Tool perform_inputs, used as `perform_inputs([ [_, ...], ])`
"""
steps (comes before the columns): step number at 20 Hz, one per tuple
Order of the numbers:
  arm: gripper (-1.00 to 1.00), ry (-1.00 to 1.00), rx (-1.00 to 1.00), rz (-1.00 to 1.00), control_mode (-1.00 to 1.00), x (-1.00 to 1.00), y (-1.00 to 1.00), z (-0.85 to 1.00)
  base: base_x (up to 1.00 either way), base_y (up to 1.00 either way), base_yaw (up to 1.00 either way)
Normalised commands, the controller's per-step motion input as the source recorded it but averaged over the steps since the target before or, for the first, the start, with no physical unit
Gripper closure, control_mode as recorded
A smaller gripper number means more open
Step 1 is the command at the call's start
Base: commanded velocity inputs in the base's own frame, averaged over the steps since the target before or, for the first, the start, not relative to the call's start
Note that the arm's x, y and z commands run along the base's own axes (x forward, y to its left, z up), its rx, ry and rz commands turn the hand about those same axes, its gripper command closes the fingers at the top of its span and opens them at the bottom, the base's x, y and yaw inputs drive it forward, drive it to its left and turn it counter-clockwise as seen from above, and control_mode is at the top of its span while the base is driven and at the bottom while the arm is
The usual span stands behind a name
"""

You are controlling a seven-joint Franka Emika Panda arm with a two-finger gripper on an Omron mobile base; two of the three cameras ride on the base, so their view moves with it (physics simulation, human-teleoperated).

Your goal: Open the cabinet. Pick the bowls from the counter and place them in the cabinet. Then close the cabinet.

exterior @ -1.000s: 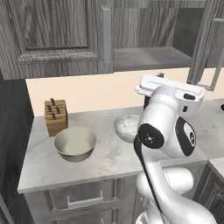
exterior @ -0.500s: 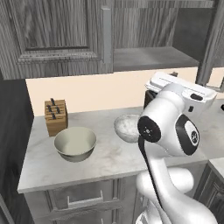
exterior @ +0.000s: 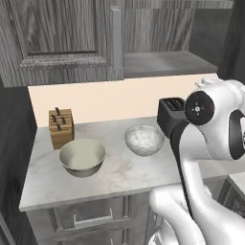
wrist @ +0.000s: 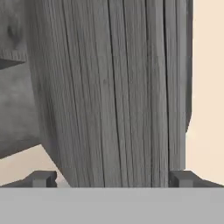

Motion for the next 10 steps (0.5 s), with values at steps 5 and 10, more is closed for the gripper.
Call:
perform_inputs([
  [5,-1.0,0.12,0.21,-0.15,-1.0,0.14,-1.0,0.0,0.0,0.0,0.0],
  [10,-1.0,-0.08,0.09,-0.04,-1.0,-0.08,-0.77,0.0,0.0,0.0,0.0],
])
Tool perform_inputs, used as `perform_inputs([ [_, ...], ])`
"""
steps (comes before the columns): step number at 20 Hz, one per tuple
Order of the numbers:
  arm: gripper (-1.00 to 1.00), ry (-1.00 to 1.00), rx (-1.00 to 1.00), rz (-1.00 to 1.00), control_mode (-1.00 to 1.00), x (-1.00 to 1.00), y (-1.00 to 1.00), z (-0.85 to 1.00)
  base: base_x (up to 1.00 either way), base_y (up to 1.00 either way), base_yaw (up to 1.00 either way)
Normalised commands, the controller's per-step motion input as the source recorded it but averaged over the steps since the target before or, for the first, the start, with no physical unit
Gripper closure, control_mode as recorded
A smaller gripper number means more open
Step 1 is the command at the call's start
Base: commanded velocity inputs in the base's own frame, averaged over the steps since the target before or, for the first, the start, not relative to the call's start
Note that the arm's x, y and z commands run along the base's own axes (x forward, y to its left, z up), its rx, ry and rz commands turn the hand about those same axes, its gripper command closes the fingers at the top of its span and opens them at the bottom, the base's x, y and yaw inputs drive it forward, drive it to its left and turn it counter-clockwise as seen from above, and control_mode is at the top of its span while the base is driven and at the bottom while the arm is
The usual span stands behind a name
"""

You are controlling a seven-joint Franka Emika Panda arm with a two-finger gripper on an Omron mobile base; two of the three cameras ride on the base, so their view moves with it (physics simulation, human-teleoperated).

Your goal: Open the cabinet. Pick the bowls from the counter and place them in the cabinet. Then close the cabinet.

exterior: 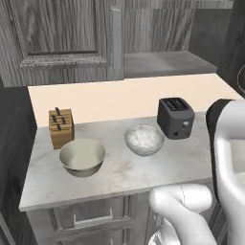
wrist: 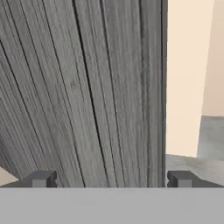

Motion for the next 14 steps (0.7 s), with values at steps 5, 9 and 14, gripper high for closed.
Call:
perform_inputs([
  [5,-1.0,-0.28,0.01,0.01,-1.0,-0.93,0.15,0.0,0.0,0.0,0.0],
  [9,-1.0,-0.29,0.0,0.08,-1.0,-0.91,0.67,0.0,0.0,0.0,0.0],
  [14,-1.0,-0.08,-0.07,0.15,-1.0,-0.28,0.97,0.06,0.0,0.0,0.0],
])
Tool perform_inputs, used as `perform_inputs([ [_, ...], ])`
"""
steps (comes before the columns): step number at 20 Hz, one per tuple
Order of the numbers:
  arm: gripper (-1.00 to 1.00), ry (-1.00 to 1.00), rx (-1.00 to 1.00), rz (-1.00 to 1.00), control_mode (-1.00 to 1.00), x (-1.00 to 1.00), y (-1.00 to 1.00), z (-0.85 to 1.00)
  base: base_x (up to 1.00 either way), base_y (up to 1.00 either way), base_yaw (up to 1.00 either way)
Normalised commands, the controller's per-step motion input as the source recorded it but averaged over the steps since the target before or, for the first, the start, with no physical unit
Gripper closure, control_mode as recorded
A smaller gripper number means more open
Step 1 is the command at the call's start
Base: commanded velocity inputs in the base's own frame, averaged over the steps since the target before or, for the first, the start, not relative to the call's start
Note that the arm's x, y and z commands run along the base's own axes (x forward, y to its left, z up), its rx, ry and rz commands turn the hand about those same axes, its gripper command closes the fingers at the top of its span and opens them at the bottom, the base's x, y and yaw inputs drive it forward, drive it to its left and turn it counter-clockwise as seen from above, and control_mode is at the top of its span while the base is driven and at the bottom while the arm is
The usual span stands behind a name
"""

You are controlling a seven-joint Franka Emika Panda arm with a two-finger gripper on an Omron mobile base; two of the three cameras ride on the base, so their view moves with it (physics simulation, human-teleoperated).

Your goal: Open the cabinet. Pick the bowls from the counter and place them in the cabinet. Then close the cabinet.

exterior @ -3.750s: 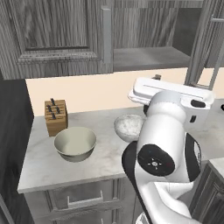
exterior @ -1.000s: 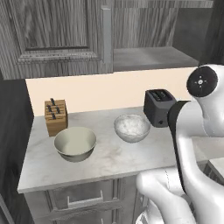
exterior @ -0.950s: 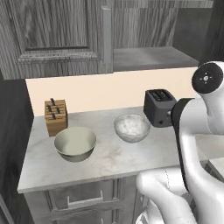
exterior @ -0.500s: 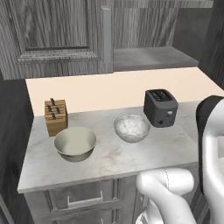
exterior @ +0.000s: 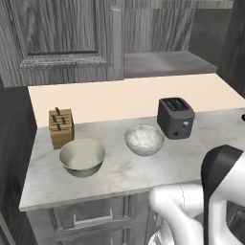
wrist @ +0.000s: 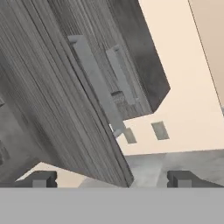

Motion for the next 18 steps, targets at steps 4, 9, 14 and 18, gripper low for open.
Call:
perform_inputs([
  [4,-1.0,0.0,-0.19,0.2,-1.0,0.0,1.0,0.24,0.0,0.0,0.0],
  [9,-1.0,0.07,-0.07,0.37,-1.0,0.41,0.95,0.02,0.0,0.0,0.0],
  [14,-1.0,0.06,0.0,0.5,-1.0,0.64,0.5,-0.01,0.0,0.0,0.0],
  [18,-1.0,0.0,-0.06,0.48,-1.0,0.57,0.49,0.0,0.0,0.0,0.0],
])
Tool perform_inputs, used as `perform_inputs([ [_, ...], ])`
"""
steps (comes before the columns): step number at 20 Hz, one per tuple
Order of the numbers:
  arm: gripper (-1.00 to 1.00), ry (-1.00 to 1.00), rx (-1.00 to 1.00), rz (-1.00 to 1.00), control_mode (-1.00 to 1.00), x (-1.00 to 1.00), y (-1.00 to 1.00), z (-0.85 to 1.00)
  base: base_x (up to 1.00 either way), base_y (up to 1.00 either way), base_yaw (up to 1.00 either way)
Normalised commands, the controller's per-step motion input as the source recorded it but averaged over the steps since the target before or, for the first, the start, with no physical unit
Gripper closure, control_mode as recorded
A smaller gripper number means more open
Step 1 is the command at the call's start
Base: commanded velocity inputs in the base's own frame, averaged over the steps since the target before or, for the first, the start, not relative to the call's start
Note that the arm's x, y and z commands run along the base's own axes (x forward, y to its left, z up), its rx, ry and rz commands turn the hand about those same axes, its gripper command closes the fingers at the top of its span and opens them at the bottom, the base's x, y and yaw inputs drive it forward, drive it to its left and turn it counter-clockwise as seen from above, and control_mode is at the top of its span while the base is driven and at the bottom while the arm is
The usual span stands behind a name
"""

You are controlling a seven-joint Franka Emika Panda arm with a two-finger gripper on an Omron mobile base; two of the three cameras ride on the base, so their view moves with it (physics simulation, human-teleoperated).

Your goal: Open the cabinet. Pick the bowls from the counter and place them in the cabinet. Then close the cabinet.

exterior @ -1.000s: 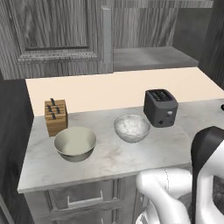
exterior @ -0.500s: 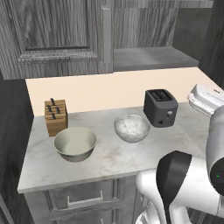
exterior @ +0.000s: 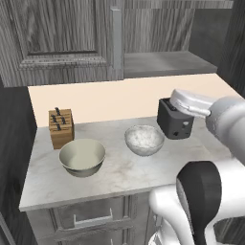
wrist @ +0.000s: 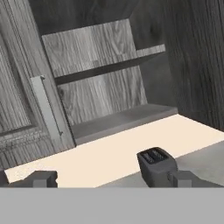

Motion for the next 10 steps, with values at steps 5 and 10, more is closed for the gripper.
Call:
perform_inputs([
  [5,-1.0,-0.13,-0.02,0.43,-1.0,0.59,0.29,0.0,0.0,0.0,0.0],
  [10,-1.0,-0.27,0.0,0.27,-1.0,0.55,0.39,0.0,0.0,0.0,0.0],
])
